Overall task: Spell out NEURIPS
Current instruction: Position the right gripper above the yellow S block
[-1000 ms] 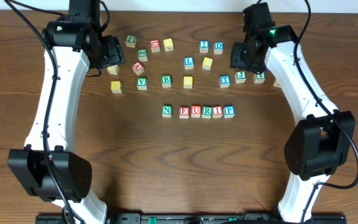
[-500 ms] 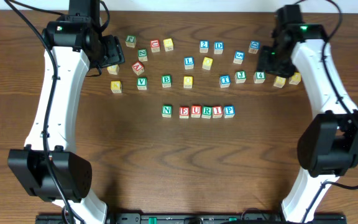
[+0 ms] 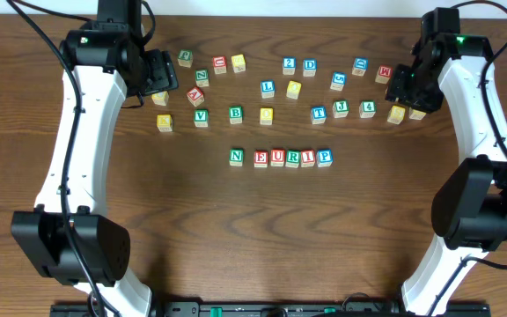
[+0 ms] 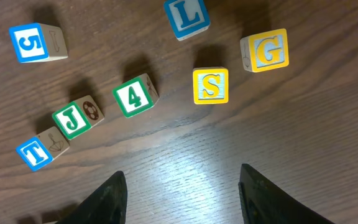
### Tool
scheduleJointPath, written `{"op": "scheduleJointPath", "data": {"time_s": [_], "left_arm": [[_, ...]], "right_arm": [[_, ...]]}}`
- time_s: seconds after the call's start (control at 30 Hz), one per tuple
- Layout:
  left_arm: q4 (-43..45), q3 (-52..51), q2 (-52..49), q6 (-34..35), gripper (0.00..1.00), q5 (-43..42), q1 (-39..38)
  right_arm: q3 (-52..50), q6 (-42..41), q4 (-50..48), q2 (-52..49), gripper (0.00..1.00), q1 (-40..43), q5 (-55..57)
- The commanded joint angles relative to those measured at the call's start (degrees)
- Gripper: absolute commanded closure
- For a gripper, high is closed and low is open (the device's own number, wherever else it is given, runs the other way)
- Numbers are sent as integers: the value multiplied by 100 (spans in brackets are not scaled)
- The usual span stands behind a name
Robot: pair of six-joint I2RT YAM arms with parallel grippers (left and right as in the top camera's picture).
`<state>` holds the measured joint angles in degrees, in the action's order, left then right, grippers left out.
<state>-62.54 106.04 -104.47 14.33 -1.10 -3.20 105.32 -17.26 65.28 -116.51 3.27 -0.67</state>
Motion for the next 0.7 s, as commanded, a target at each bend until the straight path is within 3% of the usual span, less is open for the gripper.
{"op": "scheduleJointPath", "data": {"time_s": [0.0,0.27,0.67], "left_arm": [[13,68,-35,-57,12,72,24],[7,68,-35,-55,0,72,24],[7,68,-35,-55,2,70,24]], "right_arm": [[57,105,-52,63,48,17,-37],[57,131,-317,46,44,17,299],[55,302,-431,-817,42,35,533]]}}
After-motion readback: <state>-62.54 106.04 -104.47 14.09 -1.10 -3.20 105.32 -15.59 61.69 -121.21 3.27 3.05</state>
